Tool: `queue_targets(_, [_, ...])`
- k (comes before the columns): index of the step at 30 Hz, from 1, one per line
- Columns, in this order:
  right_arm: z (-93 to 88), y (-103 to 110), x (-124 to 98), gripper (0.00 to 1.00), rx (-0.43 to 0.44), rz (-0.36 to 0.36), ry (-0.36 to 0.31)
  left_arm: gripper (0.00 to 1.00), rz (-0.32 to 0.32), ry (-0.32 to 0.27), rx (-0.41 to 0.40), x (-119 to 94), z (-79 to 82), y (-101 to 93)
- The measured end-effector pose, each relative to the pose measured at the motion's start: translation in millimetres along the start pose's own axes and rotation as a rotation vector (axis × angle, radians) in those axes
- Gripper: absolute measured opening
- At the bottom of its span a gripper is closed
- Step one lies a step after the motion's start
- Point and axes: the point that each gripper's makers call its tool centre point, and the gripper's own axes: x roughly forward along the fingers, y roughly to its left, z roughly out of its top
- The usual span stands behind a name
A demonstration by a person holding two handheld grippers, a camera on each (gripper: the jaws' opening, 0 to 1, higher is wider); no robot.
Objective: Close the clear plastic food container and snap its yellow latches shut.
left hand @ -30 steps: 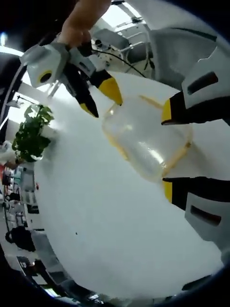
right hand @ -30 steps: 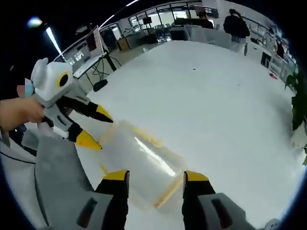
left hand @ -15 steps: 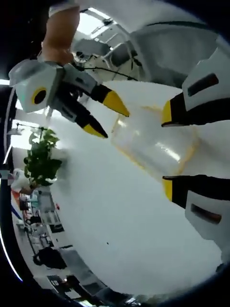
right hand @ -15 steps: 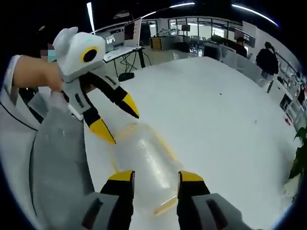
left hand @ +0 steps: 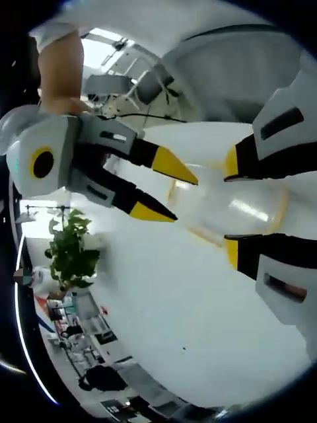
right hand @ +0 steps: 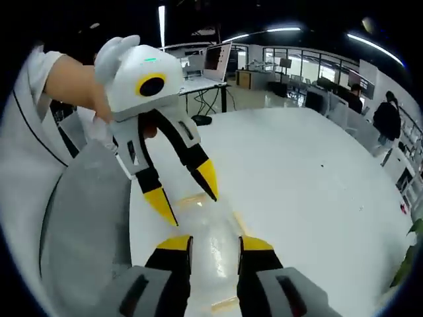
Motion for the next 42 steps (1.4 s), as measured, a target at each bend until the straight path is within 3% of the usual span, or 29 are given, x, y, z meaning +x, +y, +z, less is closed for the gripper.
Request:
queue_targets(3, [1.2, 2.8, 1.9, 0.21, -0.011, 0.018, -0.004, 0.22, -0.018, -0.007, 0.014, 1.5, 2.5, -3.1])
queue_targets(10, [-3.4, -3.6, 8.8, 0.07, -0.051, 0.021, 0.034, 0.12, -0.040, 0.007, 0.049, 11.4, -1.1, -8.3])
queue_targets(21, [-9.1, -5.8, 19.3, 0.00, -0.082, 0.051, 0.062, 0.00, -0.090, 0.007, 0.082, 24.6, 1.4, -18.0])
queue_targets(24, [-11.5, -11.3, 23.3, 0.00, -0.088, 0.044, 0.067, 0.00, -0.102, 0.033, 0.132, 29.3, -2.4, -22.5])
queue_targets(36, [-14.3, -17.0, 36.5, 0.00, -0.082, 0.068, 0.093, 0.00, -0.131, 0.059, 0.150, 42.1, -10.5, -33.0])
queue_targets(42, [-15.3, -26.9, 41.6, 0.00, -0.090, 0.038, 0.115, 0.01, -0.132, 0.078, 0.173, 44.4, -16.1, -42.2])
